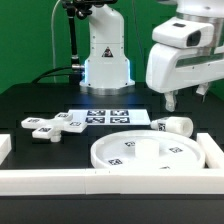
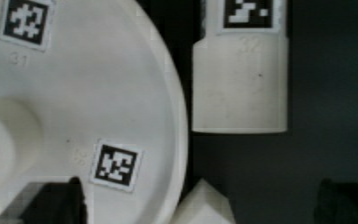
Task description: Assemble round table
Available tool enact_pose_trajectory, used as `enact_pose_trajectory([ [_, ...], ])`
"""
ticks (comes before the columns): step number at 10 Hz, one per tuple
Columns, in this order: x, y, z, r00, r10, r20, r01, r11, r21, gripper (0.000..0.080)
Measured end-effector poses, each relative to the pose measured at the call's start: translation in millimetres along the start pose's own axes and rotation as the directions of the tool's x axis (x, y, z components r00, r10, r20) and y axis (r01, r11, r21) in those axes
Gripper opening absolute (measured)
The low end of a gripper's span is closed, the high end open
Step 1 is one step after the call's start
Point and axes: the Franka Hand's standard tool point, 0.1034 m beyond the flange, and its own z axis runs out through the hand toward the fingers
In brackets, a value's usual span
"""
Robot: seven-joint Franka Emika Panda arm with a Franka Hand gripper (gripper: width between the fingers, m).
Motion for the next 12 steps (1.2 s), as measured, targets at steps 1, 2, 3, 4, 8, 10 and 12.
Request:
enact_pose_trajectory([
  [1,-3.9,-3.8,3.1,0.999,0.023,0.027,-0.022,1.0,-0.019,0.0649],
  [2,-13.5,-8.8,7.9,0.996,0.029,0.09,-0.027,0.999,-0.025,0.0649],
  [3,-16.5,-10.7,7.9,0.987,0.027,0.156,-0.025,1.0,-0.015,0.0649],
  [4,-17.3,-12.6,8.3,0.971,0.021,0.237,-0.021,1.0,-0.006,0.0649],
  [8,-29.5,-6.1,16.2,0.884,0.032,0.467,-0.021,0.999,-0.03,0.0649],
  [10,-32.6,-12.7,9.6,0.803,0.054,0.593,-0.04,0.999,-0.037,0.0649],
  [12,-30.5,-15.0,18.4,0.727,0.046,0.685,-0.038,0.999,-0.026,0.0649],
])
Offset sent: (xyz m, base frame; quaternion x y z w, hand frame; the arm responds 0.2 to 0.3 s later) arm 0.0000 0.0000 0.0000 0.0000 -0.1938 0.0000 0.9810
